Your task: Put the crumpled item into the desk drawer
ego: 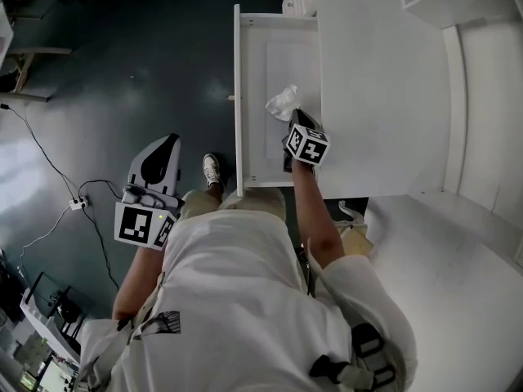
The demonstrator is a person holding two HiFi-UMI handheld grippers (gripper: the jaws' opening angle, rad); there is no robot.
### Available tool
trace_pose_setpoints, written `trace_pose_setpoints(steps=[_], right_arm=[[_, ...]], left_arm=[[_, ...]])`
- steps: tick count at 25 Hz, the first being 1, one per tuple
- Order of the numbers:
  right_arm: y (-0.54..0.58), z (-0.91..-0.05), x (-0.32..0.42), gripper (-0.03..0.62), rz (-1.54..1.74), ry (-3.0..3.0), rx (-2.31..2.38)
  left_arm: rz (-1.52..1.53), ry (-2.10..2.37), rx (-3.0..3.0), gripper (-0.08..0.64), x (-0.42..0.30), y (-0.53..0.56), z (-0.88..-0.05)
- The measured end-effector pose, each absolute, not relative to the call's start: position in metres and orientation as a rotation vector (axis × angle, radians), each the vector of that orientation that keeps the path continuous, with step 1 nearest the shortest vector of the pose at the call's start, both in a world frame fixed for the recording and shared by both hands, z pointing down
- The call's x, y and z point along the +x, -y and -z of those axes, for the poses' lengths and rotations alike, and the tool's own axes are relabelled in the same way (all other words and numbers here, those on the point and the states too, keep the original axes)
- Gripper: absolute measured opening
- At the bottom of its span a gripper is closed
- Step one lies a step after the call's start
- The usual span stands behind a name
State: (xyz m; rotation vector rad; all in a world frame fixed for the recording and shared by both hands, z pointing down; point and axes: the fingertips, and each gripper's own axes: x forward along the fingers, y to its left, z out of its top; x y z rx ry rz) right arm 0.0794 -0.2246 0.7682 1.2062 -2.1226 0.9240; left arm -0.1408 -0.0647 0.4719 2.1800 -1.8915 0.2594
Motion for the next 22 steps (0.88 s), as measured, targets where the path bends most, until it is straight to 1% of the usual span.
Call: trace_pose_setpoints(steps=[22], right_arm=[[0.233,-0.797,0.075,0.015,-0.873,2.075,1.141]], left_arm=[[-0.268,1.945,2.117,0.018,-0.140,0.063,-0.472]])
